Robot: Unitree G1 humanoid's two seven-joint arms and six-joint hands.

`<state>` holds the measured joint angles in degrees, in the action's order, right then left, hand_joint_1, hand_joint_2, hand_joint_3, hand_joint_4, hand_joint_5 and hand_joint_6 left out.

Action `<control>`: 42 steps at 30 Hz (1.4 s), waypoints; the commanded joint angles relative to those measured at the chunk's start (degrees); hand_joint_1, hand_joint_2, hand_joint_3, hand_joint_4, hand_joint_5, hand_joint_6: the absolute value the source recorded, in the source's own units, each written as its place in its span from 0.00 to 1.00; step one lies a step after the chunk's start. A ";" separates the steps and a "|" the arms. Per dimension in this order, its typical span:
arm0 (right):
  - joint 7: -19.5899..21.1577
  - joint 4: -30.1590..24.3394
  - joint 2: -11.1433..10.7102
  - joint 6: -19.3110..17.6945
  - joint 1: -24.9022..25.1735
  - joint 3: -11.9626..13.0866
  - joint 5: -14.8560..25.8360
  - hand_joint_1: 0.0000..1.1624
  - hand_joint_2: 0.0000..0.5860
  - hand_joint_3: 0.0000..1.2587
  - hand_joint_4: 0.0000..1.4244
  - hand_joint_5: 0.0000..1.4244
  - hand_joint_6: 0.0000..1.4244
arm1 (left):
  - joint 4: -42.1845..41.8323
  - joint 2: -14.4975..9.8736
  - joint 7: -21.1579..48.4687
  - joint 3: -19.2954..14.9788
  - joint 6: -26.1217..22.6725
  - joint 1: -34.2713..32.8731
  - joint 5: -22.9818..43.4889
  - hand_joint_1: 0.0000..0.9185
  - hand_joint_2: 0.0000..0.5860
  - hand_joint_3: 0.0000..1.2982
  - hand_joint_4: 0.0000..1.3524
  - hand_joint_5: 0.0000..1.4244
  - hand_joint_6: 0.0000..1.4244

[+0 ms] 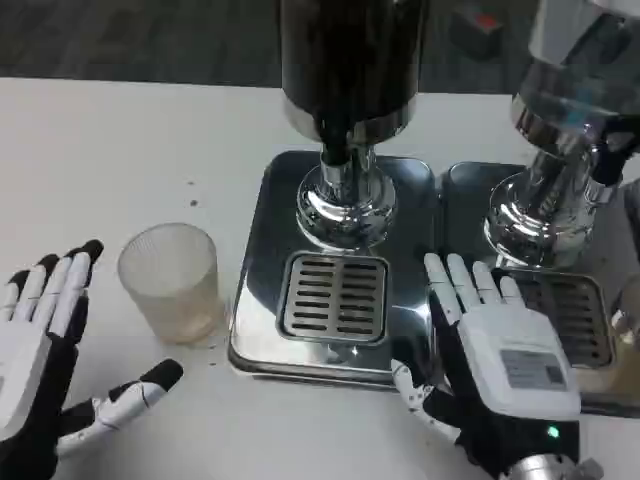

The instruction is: Grasp the cup under the faucet to collect the drink, then remove the cup.

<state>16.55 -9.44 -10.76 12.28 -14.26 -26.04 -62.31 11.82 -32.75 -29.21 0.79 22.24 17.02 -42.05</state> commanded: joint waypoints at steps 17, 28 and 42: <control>-0.18 0.35 1.13 0.93 -0.07 0.49 1.04 0.36 0.87 0.01 0.00 0.00 0.00 | 0.59 -0.63 -0.36 -1.30 1.25 -1.60 2.19 0.00 0.20 0.00 0.00 0.00 0.00; -0.87 -0.72 1.32 1.89 -0.65 0.61 1.48 0.36 0.90 0.01 0.00 0.00 0.00 | 11.28 -1.34 6.90 -0.85 4.51 -10.55 9.93 0.00 0.11 0.00 0.00 0.00 0.00; -0.11 -1.09 2.39 3.16 -1.59 0.04 1.15 0.36 0.89 0.01 0.00 0.00 0.00 | 31.42 1.80 10.16 0.62 18.01 -20.33 18.22 0.00 0.00 0.00 0.00 0.00 0.00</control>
<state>15.83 -9.54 -8.70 15.07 -15.38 -25.90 -61.12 39.49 -32.09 -20.73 1.23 36.95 -1.57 -26.60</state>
